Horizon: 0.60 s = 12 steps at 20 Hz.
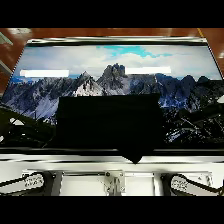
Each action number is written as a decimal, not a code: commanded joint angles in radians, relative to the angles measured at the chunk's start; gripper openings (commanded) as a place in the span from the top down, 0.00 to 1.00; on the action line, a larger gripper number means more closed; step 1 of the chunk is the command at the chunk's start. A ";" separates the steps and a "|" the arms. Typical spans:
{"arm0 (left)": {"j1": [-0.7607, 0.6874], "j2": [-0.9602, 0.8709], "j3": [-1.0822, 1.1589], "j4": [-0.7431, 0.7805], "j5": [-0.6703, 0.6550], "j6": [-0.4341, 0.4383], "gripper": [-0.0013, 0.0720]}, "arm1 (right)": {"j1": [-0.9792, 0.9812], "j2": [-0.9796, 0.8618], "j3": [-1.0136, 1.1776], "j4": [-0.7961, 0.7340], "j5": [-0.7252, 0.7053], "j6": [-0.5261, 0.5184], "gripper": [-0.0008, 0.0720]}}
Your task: Fold the shirts.
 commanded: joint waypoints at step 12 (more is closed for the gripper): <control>-0.020 0.031 0.054 -0.059 -0.061 0.079 0.92 | 0.187 0.098 -0.486 0.129 -0.239 -0.004 0.17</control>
